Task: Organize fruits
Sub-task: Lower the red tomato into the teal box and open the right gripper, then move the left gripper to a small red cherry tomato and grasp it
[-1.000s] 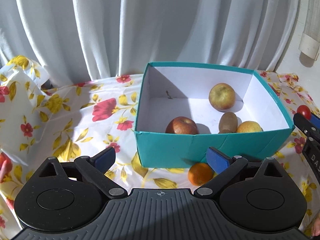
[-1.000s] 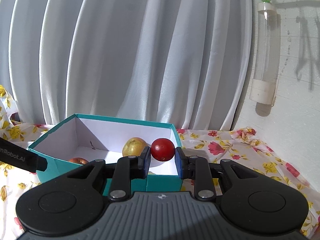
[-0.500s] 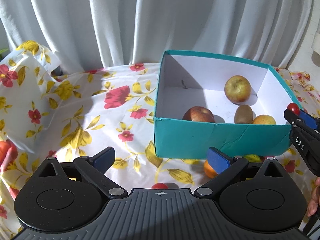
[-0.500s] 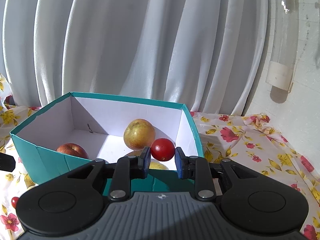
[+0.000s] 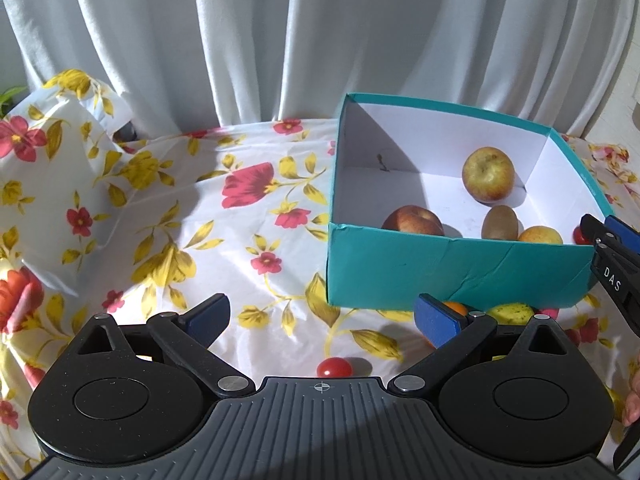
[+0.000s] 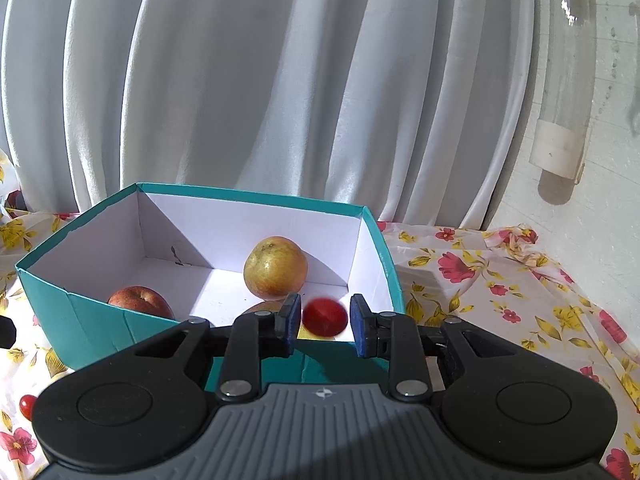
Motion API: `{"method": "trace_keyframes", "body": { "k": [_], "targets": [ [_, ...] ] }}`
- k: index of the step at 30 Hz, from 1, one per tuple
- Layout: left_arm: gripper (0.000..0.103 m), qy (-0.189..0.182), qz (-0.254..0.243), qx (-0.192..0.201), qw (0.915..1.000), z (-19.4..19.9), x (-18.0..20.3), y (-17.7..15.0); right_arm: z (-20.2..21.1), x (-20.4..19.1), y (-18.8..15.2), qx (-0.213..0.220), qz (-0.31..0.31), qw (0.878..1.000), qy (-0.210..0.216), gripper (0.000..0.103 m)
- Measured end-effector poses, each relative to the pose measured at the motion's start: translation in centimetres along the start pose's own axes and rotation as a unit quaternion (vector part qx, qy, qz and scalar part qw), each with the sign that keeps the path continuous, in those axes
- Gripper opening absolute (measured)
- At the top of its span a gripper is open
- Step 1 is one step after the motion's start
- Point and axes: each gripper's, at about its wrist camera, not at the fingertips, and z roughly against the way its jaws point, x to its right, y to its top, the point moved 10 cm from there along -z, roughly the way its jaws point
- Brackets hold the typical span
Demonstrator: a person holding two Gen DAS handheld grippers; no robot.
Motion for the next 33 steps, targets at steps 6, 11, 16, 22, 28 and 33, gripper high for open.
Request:
{"method": "trace_keyframes", "body": {
  "k": [6, 11, 16, 22, 28, 33],
  "targets": [
    [0.101, 0.004, 0.002, 0.002, 1.0, 0.1, -0.6, -0.2, 0.9, 0.3, 0.2, 0.009, -0.006, 1.0, -0.003, 0.034],
    [0.101, -0.001, -0.005, 0.014, 0.9999, 0.1, -1.2, -0.7, 4.1, 0.2, 1.1, 0.037, -0.017, 0.999, 0.003, 0.039],
    [0.101, -0.011, -0.022, 0.046, 0.9986, 0.1, -1.0, -1.5, 8.9, -0.6, 1.0, 0.071, -0.026, 0.997, 0.013, 0.062],
    [0.101, -0.033, -0.04, 0.062, 0.9967, -0.5, 0.5, -2.5, 12.3, -1.2, 0.6, 0.104, 0.005, 0.994, -0.007, 0.084],
    [0.101, -0.041, -0.061, 0.071, 0.9948, -1.6, 1.4, -3.3, 13.1, -0.7, 0.3, 0.097, -0.008, 0.995, -0.015, 0.088],
    [0.101, -0.056, -0.072, 0.074, 0.9931, -2.3, 1.9, -4.0, 12.8, -0.6, -0.5, 0.078, -0.01, 0.997, -0.025, 0.088]
  ]
}}
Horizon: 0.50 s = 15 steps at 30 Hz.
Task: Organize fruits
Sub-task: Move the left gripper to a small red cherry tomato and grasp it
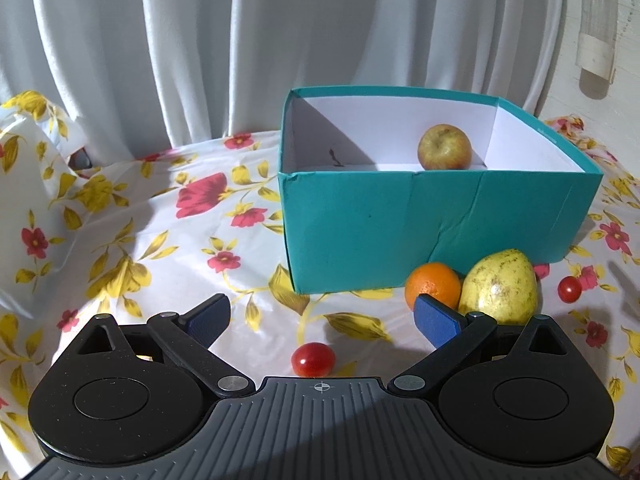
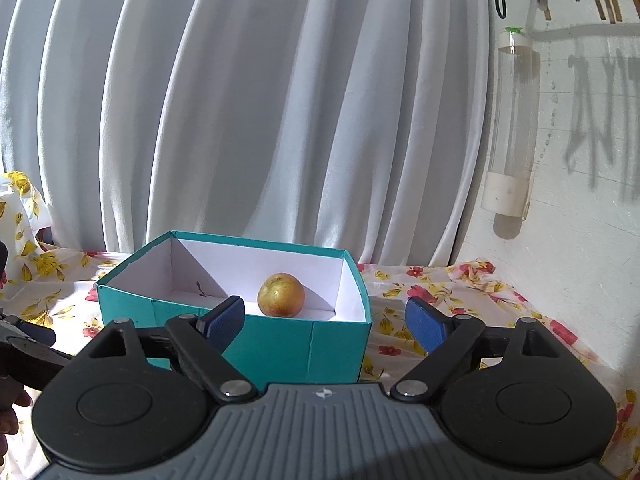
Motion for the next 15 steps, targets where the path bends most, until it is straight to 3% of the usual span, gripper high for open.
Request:
{"method": "trace_keyframes", "body": {
  "k": [11, 15],
  "targets": [
    [0.1, -0.015, -0.013, -0.015, 0.9997, -1.2, 0.5, -2.2, -0.5, -0.1, -1.5, -0.034, 0.003, 0.999, -0.01, 0.088],
    [0.088, -0.02, -0.009, -0.033, 0.9992, -2.2, 0.5, -2.7, -0.7, -0.3, -2.0, -0.044, 0.004, 0.999, -0.01, 0.088]
  ]
}}
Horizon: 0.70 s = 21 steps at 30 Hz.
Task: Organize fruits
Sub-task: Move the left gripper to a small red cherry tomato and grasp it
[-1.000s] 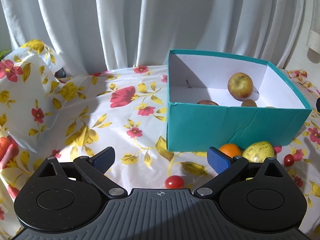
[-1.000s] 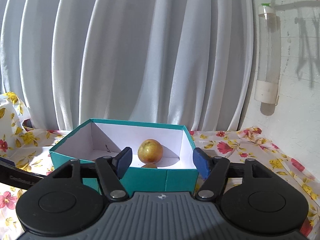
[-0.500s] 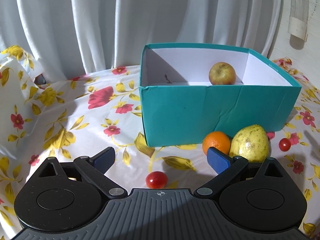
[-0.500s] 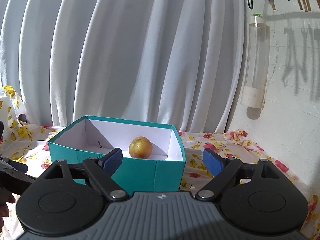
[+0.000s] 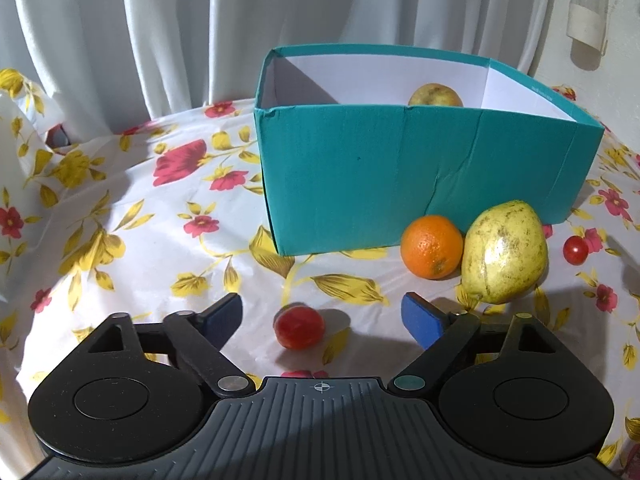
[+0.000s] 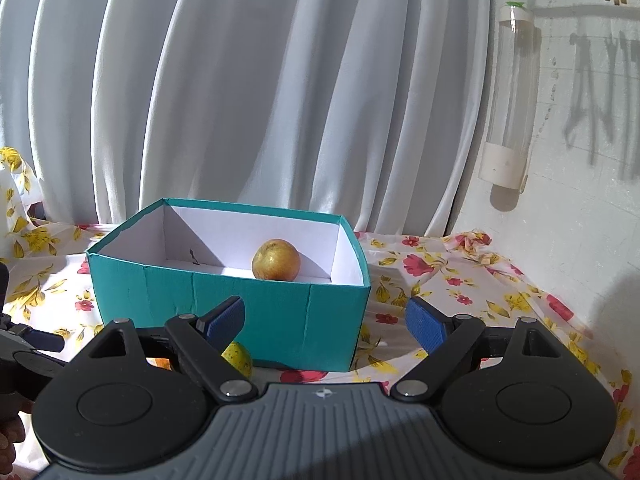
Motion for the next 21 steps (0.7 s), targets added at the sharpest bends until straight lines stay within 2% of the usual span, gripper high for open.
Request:
{"method": "trace_keyframes", "body": {
  "k": [6, 16, 19, 21],
  "targets": [
    [0.087, -0.001, 0.004, -0.004, 1.0, -0.23, -0.27, -0.27, 0.12, 0.04, -0.11, -0.001, 0.002, 1.0, -0.004, 0.088],
    [0.07, -0.01, 0.008, -0.026, 0.9996, -0.79, -0.09, -0.98, 0.15, 0.07, -0.16, -0.005, 0.005, 1.0, -0.004, 0.088],
    [0.068, -0.011, 0.013, -0.026, 0.9995, -0.72, -0.23, -1.02, 0.19, 0.11, -0.13, -0.004, 0.006, 1.0, -0.003, 0.088],
    [0.062, -0.012, 0.018, -0.025, 0.9995, -0.65, -0.37, -0.97, 0.19, 0.1, -0.12, -0.004, 0.006, 1.0, -0.002, 0.088]
  ]
}}
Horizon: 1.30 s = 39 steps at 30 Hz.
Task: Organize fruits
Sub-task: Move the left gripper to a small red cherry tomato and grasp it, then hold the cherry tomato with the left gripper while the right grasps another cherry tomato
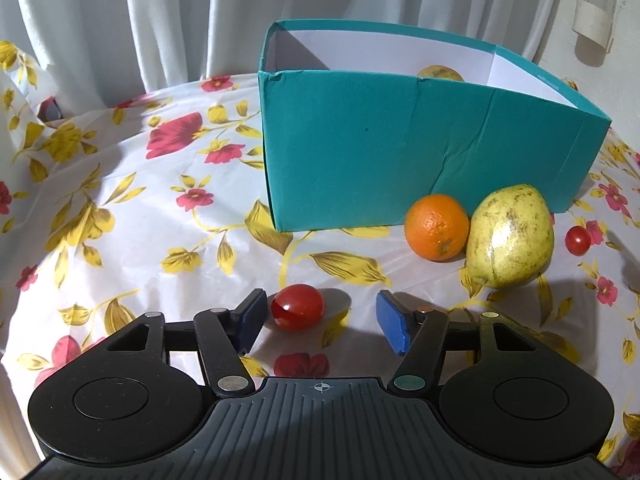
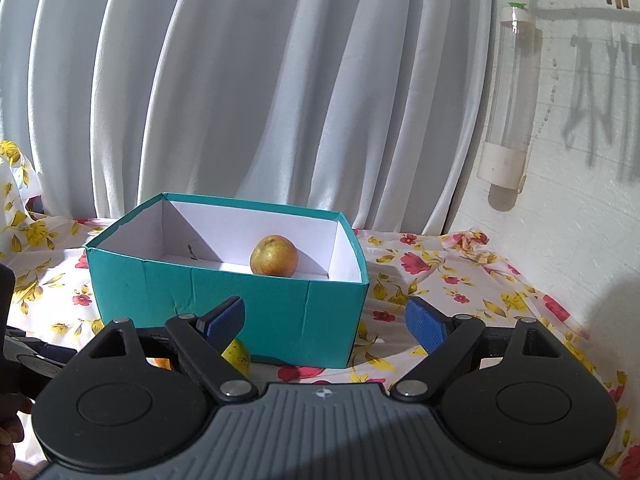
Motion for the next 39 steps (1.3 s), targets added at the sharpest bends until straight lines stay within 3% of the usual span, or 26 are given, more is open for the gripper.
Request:
{"method": "trace_keyframes", "body": {
  "k": [9, 12, 17, 25, 31, 39],
  "targets": [
    [0.042, 0.003, 0.011, -0.003, 0.9999, 0.4, -0.7, -0.1, 0.0, -0.1, 0.3, 0.001, 0.002, 1.0, 0.005, 0.088],
    [0.031, 0.006, 0.011, -0.005, 0.9999, 0.4, -0.9, -0.2, -0.1, -0.2, 0.3, 0.002, 0.004, 1.0, 0.005, 0.088],
    [0.03, -0.003, 0.02, -0.009, 0.9997, 0.9, -0.9, 0.0, -0.2, -0.3, 0.0, 0.0, 0.008, 1.0, 0.002, 0.088],
    [0.03, -0.023, 0.02, 0.002, 0.9995, 4.1, 0.3, 1.6, -0.5, 0.3, -0.5, 0.016, 0.022, 0.999, -0.037, 0.088],
    [0.03, -0.029, 0.003, 0.015, 0.9995, 5.8, 1.4, 2.3, -2.8, 0.6, -3.3, -0.014, 0.031, 0.998, -0.048, 0.086],
    [0.031, -0.013, 0.003, 0.016, 0.9998, 6.5, 1.1, 2.1, -7.3, 0.8, -7.1, -0.085, 0.006, 0.996, -0.024, 0.058]
  ]
}}
